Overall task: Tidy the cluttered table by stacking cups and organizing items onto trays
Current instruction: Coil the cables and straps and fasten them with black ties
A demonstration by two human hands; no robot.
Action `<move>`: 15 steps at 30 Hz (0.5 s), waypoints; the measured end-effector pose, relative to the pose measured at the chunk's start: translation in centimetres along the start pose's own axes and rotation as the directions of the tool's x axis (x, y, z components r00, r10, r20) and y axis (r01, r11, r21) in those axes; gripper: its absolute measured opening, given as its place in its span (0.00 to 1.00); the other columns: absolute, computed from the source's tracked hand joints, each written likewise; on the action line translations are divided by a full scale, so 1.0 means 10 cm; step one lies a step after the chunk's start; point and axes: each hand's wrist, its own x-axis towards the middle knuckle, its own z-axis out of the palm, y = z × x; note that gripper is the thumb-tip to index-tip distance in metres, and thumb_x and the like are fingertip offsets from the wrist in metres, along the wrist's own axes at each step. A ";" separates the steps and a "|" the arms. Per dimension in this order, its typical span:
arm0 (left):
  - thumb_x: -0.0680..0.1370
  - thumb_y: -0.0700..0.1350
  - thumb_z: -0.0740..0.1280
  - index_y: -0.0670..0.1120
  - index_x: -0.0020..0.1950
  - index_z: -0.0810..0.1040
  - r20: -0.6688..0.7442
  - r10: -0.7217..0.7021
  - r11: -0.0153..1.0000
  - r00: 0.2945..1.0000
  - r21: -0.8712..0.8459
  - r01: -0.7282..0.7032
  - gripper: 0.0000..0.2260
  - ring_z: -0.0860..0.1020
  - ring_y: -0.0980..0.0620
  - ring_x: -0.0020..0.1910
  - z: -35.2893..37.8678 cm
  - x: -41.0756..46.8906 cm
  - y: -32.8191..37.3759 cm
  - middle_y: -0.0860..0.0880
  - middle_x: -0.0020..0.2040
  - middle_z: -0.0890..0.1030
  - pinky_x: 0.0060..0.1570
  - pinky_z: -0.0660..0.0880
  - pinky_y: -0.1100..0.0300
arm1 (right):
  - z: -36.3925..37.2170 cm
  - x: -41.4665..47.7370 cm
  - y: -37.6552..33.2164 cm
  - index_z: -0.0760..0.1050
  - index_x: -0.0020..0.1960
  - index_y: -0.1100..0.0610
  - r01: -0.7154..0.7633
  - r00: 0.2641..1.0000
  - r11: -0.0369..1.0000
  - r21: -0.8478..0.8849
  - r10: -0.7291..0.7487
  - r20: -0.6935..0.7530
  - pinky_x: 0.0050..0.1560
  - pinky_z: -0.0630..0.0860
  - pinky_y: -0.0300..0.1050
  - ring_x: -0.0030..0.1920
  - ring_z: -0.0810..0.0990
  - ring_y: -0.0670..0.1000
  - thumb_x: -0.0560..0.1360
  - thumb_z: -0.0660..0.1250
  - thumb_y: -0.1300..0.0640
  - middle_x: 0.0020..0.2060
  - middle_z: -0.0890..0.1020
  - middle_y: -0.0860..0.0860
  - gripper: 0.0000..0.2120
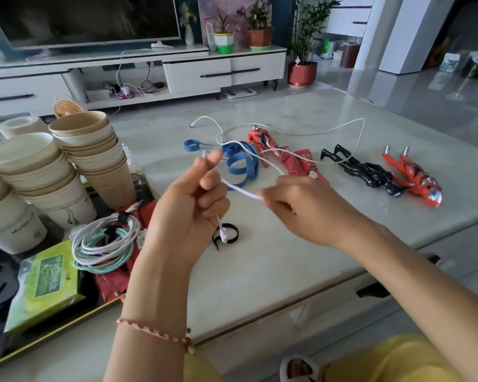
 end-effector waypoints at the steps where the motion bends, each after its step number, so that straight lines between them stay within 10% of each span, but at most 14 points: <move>1: 0.81 0.44 0.52 0.45 0.44 0.75 -0.024 0.001 0.998 1.000 0.060 0.000 0.13 0.61 0.61 0.21 0.04 0.03 -0.04 0.55 0.24 0.67 0.19 0.58 0.72 | 0.00 -0.01 -0.07 0.78 0.42 0.58 0.033 0.998 0.998 -0.045 -0.031 0.049 0.34 0.61 0.43 0.36 0.75 0.59 0.77 0.61 0.58 0.31 0.62 0.46 0.10; 8: 0.78 0.39 0.59 0.44 0.33 0.76 -0.058 0.132 0.648 0.990 0.760 -0.042 0.14 0.74 0.50 0.38 0.29 0.19 -0.27 0.47 0.35 0.78 0.43 0.71 0.60 | -0.04 -0.05 -0.37 0.81 0.43 0.61 0.204 0.978 0.979 -0.004 -0.204 -0.036 0.31 0.72 0.45 0.39 0.79 0.58 0.74 0.66 0.59 0.38 0.80 0.57 0.07; 15: 0.80 0.43 0.54 0.40 0.40 0.75 0.028 -0.141 0.601 0.990 0.796 0.063 0.15 0.61 0.54 0.17 0.25 0.06 -0.21 0.47 0.25 0.73 0.19 0.54 0.69 | -0.19 -0.01 -0.13 0.75 0.29 0.54 -0.002 0.965 0.909 0.416 0.111 -0.238 0.30 0.63 0.35 0.27 0.67 0.42 0.68 0.73 0.47 0.24 0.73 0.44 0.14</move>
